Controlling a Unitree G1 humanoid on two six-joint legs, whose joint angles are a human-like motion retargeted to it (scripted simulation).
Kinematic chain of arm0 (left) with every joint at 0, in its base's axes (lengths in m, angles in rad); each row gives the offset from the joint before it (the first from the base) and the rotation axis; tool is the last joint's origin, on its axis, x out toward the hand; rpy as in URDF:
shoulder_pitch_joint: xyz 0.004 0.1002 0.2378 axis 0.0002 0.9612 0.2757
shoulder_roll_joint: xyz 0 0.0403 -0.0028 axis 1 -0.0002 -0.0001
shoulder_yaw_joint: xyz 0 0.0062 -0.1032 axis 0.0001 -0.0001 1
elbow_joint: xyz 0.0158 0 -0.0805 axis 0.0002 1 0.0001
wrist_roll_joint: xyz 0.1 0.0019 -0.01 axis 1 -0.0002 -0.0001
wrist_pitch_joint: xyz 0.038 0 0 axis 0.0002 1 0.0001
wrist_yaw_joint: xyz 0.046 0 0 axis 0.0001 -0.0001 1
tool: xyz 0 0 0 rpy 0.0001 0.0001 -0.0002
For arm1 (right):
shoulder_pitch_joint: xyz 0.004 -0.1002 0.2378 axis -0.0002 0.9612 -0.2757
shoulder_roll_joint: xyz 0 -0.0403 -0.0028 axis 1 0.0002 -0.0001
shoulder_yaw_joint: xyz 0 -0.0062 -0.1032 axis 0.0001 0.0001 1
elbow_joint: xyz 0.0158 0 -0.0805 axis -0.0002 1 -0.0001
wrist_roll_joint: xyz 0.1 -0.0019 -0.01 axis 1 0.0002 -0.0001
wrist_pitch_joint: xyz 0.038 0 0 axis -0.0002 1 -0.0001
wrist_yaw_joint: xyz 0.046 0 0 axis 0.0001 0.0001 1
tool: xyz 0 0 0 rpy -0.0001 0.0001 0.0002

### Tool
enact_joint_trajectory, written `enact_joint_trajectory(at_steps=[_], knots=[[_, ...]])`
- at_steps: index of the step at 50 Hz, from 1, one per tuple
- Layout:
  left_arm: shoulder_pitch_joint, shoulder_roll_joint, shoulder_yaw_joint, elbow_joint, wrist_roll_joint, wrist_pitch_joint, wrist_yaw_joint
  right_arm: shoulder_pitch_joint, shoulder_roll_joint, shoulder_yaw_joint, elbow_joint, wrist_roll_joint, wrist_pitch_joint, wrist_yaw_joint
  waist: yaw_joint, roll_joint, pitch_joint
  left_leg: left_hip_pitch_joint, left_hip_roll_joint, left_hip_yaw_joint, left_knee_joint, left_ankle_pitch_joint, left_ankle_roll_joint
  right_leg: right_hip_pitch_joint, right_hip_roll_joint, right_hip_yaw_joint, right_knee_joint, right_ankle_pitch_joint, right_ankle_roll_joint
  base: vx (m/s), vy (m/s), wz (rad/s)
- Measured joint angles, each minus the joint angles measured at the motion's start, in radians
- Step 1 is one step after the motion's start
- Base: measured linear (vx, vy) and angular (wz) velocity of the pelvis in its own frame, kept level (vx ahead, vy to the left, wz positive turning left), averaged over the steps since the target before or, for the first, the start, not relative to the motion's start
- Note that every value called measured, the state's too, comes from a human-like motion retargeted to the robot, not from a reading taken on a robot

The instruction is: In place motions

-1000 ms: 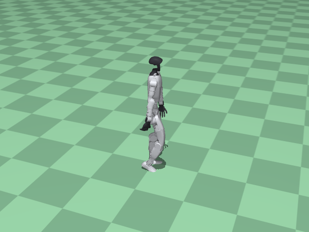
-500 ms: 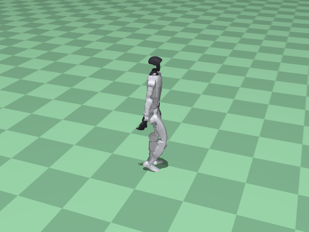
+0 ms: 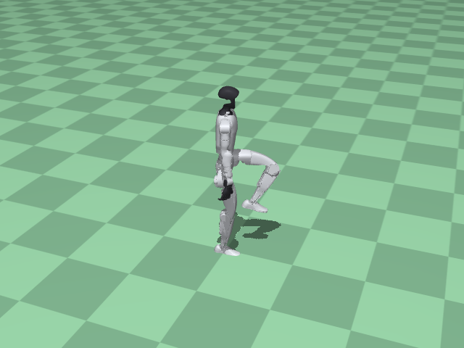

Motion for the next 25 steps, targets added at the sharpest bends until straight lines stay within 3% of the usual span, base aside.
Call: enact_joint_trajectory(at_steps=[5, 8, 15, 16, 18, 21, 23, 25], knots=[[0.022, -0.005, 0.025, 0.038, -0.003, 0.003, -0.004, -0.001, 0.023, 0.017, -0.012, -0.013, 0.001, 0.028, -0.048, 0.042, -0.029, 0.201, -0.024, -0.034, -0.152, 0.003, 0.012, 0.03, 0.01, -0.015, -0.053, -0.002, 0.016, 0.01, 0.0, 0.1], [0.046, -0.012, 0.037, 0.054, -0.005, 0.003, -0.001, 0.027, 0.034, 0.026, -0.014, -0.021, -0.007, 0.024, -0.105, 0.061, -0.07, 0.404, -0.128, -0.022, -0.367, 0.034, -0.027, 0.042, 0.0, -0.052, -0.082, 0.001, 0.032, 0.07, 0.01, 0.35], [0.078, -0.009, 0.04, 0.034, -0.009, 0.003, 0.019, 0.088, 0.033, 0.038, 0.052, -0.039, 0.007, 0.017, -0.206, 0.1, -0.125, 0.991, -0.393, -0.025, -1.24, 0.167, -0.137, 0.07, 0.008, -0.103, -0.081, -0.034, 0.05, 0.09, -0.06, 0.23], [0.075, -0.005, 0.036, 0.028, -0.009, 0.003, 0.021, 0.096, 0.031, 0.031, 0.067, -0.043, 0.016, 0.014, -0.215, 0.126, -0.133, 1.065, -0.412, -0.047, -1.377, 0.102, -0.156, 0.071, 0.036, -0.114, -0.076, -0.042, 0.047, 0.1, -0.12, 0.33], [0.063, 0.001, 0.027, 0.013, -0.009, 0.006, 0.025, 0.11, 0.023, 0.012, 0.098, -0.047, 0.035, 0.006, -0.265, 0.18, -0.153, 1.18, -0.394, -0.036, -1.576, -0.023, -0.178, 0.074, 0.078, -0.169, -0.057, -0.071, 0.047, 0.09, -0.14, 0.95], [0.023, 0.007, 0.015, -0.02, -0.011, 0.007, 0.025, 0.129, 0.012, -0.019, 0.124, -0.029, 0.059, 0.004, -0.338, 0.236, -0.173, 1.189, -0.383, -0.171, -1.692, -0.031, -0.176, 0.03, 0.109, -0.247, 0.023, -0.083, 0.044, -0.02, -0.15, 1.18], [-0.039, 0.022, -0.005, -0.038, -0.022, 0.006, 0.026, 0.131, 0.017, -0.047, 0.118, 0.006, 0.067, 0.002, -0.351, 0.239, -0.131, 1.18, -0.372, -0.23, -1.7, -0.009, -0.181, -0.022, 0.102, -0.277, 0.137, -0.004, 0.065, -0.27, -0.17, 0.78], [-0.108, 0.037, -0.05, -0.05, -0.04, 0.004, 0.033, 0.133, 0.015, -0.074, 0.1, 0.05, 0.048, 0.011, -0.344, 0.25, -0.088, 1.185, -0.354, -0.256, -1.705, -0.002, -0.176, -0.111, 0.069, -0.291, 0.315, 0.124, 0.141, -0.29, -0.15, 0.34]])
